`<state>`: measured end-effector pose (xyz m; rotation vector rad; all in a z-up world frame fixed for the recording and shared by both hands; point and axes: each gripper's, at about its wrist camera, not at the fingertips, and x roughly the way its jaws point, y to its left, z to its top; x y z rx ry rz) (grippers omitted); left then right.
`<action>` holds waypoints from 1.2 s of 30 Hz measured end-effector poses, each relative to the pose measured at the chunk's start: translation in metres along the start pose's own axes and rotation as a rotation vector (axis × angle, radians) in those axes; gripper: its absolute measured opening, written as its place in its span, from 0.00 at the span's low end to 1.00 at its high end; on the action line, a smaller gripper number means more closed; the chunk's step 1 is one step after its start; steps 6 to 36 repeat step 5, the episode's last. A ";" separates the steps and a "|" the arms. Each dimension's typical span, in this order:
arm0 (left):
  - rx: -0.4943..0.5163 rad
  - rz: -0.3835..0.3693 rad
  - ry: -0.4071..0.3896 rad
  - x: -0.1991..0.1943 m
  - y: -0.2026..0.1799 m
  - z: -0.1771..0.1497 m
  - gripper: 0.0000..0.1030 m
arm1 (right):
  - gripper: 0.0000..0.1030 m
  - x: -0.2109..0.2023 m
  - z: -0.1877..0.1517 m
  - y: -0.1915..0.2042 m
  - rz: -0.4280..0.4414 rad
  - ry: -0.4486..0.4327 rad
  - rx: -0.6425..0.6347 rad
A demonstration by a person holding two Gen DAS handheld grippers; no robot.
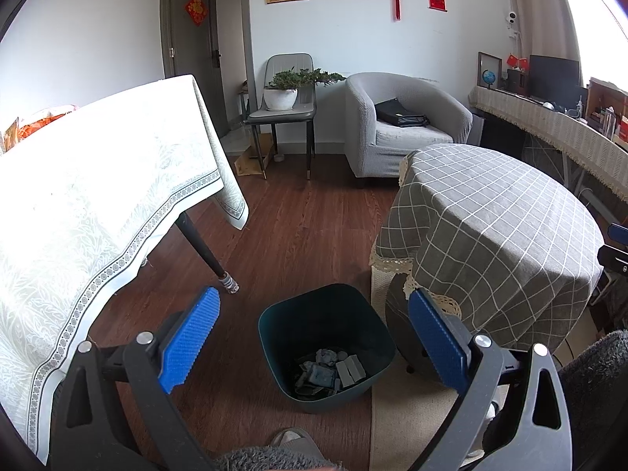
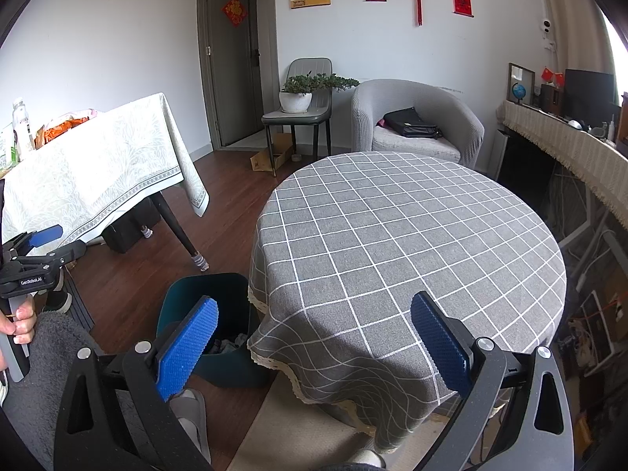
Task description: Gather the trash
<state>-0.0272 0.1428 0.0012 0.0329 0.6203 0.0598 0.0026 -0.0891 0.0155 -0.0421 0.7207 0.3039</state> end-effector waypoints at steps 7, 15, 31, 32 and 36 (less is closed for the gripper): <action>-0.018 -0.002 0.004 0.002 0.007 0.001 0.96 | 0.97 0.000 0.000 0.000 0.000 0.000 0.000; -0.018 -0.002 0.004 0.002 0.007 0.001 0.96 | 0.97 0.000 0.000 0.000 0.000 0.000 0.000; -0.018 -0.002 0.004 0.002 0.007 0.001 0.96 | 0.97 0.000 0.000 0.000 0.000 0.000 0.000; -0.018 -0.002 0.004 0.002 0.007 0.001 0.96 | 0.97 0.000 0.000 0.000 0.000 0.000 0.000; -0.018 -0.002 0.004 0.002 0.007 0.001 0.96 | 0.97 0.000 0.000 0.000 0.000 0.000 0.000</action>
